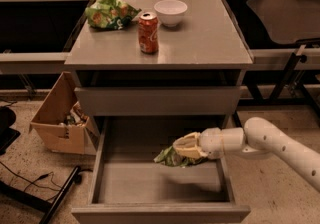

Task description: Place green jalapeno chip bag into middle drawer

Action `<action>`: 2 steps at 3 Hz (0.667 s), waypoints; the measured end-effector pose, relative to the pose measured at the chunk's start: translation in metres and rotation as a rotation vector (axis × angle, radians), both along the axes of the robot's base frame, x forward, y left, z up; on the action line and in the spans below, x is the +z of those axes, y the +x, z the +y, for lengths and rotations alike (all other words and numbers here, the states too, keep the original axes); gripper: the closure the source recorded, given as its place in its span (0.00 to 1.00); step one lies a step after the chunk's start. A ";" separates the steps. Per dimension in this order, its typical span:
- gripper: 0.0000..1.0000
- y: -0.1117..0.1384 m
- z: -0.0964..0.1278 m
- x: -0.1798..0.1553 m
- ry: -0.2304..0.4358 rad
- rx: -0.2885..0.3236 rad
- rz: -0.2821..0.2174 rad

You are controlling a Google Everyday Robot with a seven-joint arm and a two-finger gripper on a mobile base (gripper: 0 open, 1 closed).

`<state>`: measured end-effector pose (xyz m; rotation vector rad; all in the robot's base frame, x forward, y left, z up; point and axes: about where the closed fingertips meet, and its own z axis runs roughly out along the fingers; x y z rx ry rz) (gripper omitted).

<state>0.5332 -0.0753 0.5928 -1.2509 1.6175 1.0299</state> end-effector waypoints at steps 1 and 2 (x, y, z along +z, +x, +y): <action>1.00 -0.006 0.020 -0.046 -0.055 0.002 0.033; 0.81 -0.004 0.021 -0.047 -0.058 -0.003 0.031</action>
Offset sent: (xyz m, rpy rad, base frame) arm -0.0049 0.0168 -0.0390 -0.0466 0.0283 0.0023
